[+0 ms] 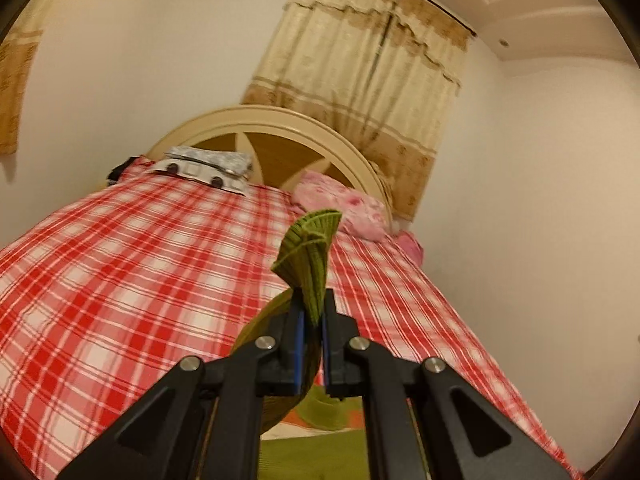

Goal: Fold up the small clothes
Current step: 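Swing the held sleeve over the sweater body toward the folded sleeve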

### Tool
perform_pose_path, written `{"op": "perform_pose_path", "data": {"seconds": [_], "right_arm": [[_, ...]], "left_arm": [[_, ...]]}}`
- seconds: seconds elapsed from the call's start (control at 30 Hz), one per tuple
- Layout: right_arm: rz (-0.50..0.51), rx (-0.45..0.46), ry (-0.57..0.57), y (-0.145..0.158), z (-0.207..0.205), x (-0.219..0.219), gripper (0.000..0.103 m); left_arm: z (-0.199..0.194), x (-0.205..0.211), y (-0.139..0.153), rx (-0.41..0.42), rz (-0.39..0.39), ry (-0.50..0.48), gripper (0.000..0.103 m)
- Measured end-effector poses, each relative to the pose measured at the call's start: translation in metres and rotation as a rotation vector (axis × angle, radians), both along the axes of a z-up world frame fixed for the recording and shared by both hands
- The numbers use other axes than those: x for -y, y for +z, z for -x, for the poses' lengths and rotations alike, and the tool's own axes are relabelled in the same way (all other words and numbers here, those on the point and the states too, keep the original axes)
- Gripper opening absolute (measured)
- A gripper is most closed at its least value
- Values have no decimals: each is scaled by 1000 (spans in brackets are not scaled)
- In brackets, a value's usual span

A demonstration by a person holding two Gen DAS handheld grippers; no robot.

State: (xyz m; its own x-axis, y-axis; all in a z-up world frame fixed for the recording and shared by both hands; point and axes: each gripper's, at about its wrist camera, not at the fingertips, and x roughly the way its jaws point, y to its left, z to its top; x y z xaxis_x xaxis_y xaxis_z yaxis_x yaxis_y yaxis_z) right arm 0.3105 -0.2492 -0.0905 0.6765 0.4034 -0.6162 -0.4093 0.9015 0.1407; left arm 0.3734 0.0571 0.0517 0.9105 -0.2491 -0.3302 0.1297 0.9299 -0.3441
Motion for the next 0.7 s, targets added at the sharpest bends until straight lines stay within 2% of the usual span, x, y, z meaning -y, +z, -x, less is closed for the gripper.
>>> {"op": "perform_pose_path", "data": {"seconds": [0.3,0.43,0.47,0.53,0.6,0.67,0.7], "right_arm": [[-22,-28,-66,-12,16,40,88],[-14,-38,-87,-17,22,53,88],[-16,-43,-93,-19,23,56,88],[-18,-51,-107,-23,25,62,88],[-20,-54,-118,-26,27,66,88],[-23,-63,-126,-31,28,70,88],[-21,-66,-131,-33,28,72,88]], "left_arm": [[-8,107,-54,-68,-105,-121,7],[-12,150,-86,-130,-146,-170,7],[-12,158,-91,-139,-161,-179,7],[-12,180,-106,-158,-238,-193,8],[-10,192,-116,-186,-265,-218,9],[-6,201,-119,-195,-286,-248,15],[2,203,-116,-176,-312,-261,23]]}}
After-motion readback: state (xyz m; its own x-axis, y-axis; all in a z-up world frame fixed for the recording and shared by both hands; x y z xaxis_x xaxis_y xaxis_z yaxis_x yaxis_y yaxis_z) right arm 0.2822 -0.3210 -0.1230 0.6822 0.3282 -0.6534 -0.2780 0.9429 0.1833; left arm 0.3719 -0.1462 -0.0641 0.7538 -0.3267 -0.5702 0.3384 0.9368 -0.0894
